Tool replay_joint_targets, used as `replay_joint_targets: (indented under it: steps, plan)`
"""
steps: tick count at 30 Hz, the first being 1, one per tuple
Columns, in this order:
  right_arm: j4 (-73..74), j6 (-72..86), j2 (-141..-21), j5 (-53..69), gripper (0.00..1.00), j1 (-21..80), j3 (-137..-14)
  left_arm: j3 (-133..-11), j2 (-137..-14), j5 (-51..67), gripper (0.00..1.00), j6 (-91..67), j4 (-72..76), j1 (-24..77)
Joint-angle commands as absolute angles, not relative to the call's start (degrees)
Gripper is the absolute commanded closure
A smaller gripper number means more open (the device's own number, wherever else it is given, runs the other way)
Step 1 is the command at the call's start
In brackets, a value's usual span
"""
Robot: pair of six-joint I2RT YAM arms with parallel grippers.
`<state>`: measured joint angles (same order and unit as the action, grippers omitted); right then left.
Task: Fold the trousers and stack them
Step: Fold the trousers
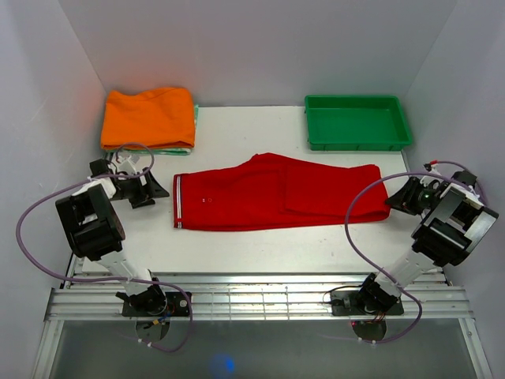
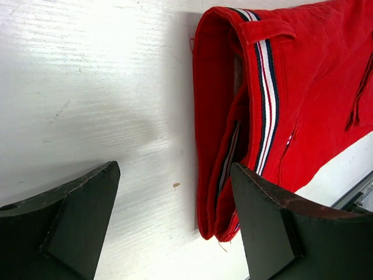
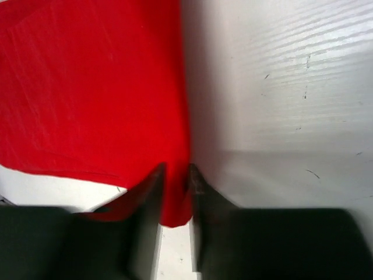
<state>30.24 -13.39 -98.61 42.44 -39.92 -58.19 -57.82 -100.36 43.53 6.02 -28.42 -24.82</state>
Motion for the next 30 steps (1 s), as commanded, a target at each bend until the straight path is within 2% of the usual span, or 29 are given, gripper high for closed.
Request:
replay_joint_targets:
  steps: [1,3,5,6,10,14,15,17,18,20,25,30]
  plan:
    - [35.92,-22.04,-100.52,41.13,0.57,-38.59,-62.05,-58.54,-100.55,45.53,0.12,7.47,-29.00,-24.87]
    - [35.34,-21.54,-102.03,41.31,0.33,-38.41,-61.88,-58.62,-100.81,45.27,0.12,7.56,-29.09,-24.87]
    - [33.15,-20.57,-104.23,40.52,0.26,-38.32,-61.79,-58.80,-101.07,45.09,0.12,7.56,-29.35,-24.87]
    - [32.44,-20.57,-105.11,39.73,0.18,-38.06,-61.96,-58.89,-101.16,44.83,0.12,7.56,-29.36,-24.96]
    - [31.99,-22.14,-111.25,41.13,0.18,-37.88,-63.45,-59.24,-102.12,45.09,0.12,7.91,-29.71,-24.96]
    - [31.82,-23.20,-113.55,45.17,0.31,-37.36,-63.64,-58.89,-103.18,45.79,0.13,7.91,-30.15,-24.87]
    - [32.16,-23.99,-113.64,46.92,0.46,-37.09,-63.63,-58.54,-103.27,46.05,0.13,7.39,-29.97,-24.87]
    - [33.74,-25.04,-113.73,48.86,0.60,-36.48,-64.07,-57.05,-103.45,47.19,0.15,6.77,-29.88,-24.87]
    - [36.10,-26.53,-113.47,49.74,0.77,-36.21,-64.94,-56.52,-103.53,47.63,0.15,6.59,-29.88,-24.87]
    - [37.61,-27.51,-111.02,50.10,0.92,-36.04,-65.83,-55.46,-103.62,48.86,0.15,6.76,-30.14,-24.87]
    - [41.91,-27.86,-102.76,50.89,0.92,-36.04,-70.30,-54.14,-101.34,55.62,0.13,10.89,-31.73,-24.87]
    - [45.97,-27.34,-99.85,52.55,0.92,-34.98,-73.83,-51.60,-100.19,62.74,0.11,11.52,-29.81,-24.87]
